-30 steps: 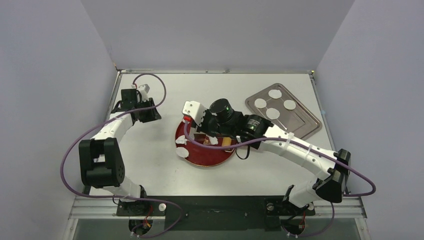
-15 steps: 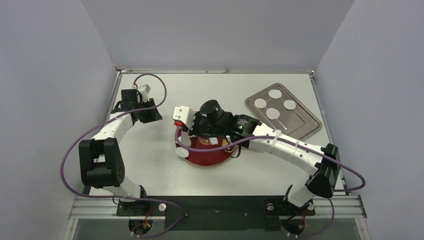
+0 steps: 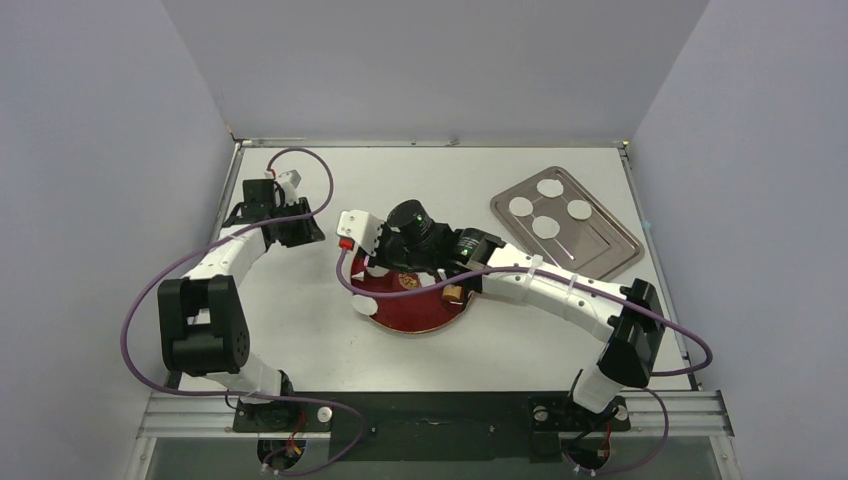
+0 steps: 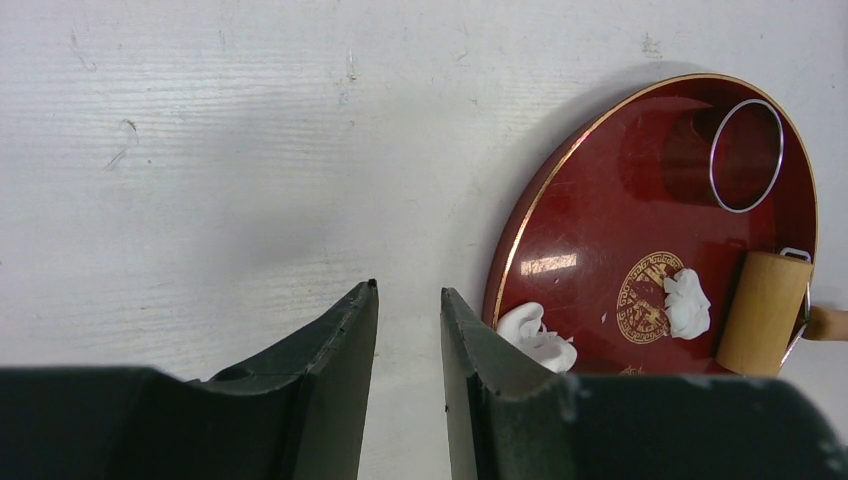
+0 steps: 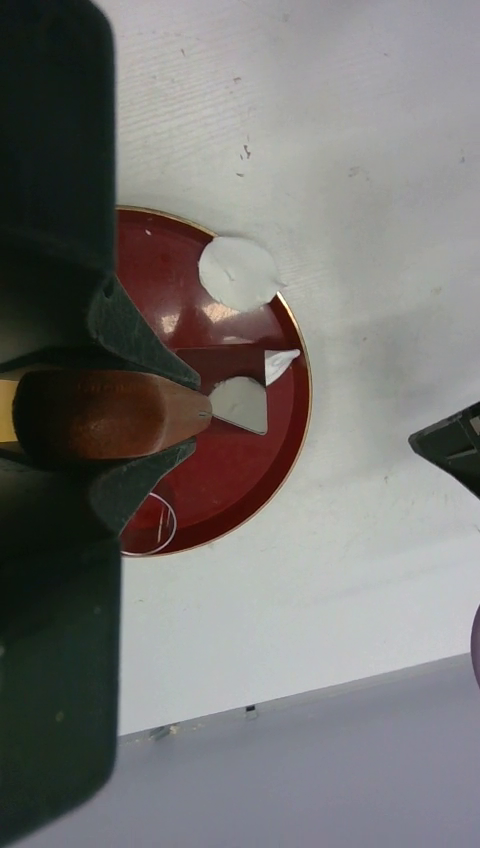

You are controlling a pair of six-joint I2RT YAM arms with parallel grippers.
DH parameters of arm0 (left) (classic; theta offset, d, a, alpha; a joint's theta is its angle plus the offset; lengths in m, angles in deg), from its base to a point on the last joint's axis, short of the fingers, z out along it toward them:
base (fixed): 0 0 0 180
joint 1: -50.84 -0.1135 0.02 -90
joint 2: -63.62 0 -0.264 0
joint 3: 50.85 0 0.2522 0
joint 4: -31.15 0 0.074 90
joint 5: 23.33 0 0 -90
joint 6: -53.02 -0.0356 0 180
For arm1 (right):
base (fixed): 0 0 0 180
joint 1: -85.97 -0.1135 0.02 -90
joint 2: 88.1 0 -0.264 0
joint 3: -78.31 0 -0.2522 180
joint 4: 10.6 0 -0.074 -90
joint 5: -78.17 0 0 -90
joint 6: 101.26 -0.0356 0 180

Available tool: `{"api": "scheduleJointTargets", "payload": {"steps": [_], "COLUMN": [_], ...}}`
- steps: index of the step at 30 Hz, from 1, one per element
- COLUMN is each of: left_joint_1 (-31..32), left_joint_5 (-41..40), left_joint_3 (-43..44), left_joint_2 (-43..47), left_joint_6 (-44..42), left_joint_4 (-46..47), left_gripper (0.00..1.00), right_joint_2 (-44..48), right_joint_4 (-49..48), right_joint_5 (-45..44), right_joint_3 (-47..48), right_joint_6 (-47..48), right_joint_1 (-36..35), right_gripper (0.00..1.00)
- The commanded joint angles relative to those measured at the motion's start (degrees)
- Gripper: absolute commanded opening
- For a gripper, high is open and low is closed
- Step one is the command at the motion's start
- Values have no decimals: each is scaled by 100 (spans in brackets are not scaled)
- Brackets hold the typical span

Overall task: Roll out the dumpling wrappers from the dough
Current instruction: Remove the dumpling wrapper from the work surface.

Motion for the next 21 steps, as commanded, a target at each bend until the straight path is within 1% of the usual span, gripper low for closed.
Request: {"api": "scheduleJointTargets", "payload": {"steps": [1,5,10,11,15,19,21], "left_joint_1": [1,61,144,172,243,246,435], "left_joint_5": [24,41,43,43,90,175,225], "left_joint_3": [57,15,8,2,-91,-269,-327], "left_joint_2": [-16,-66,-109,-110,-130,-157,-179], "left_joint_6": [94,136,152,152,195,358,410], "left_joint_4": [166,214,221,214,216,320,364], "left_gripper": [27,27,27,27,27,28,30], "right_joint_2": [-6,-108,-312,-293,31,453,699], "right_joint_4": [-587,-789,-796,-758,-872,-1077,-1243], "right_joint_5": [-509,-956,-1432,-1421,-633,-502,-602], "right_joint_3": [297,242,384,394,120,-296,-512], "right_joint_6": [-75,-227,-810,-864,-1184,-1779,-2044], "right_joint_1": [55,159,533,623,808,893,896], "right_gripper": [0,0,0,0,0,0,0]}}
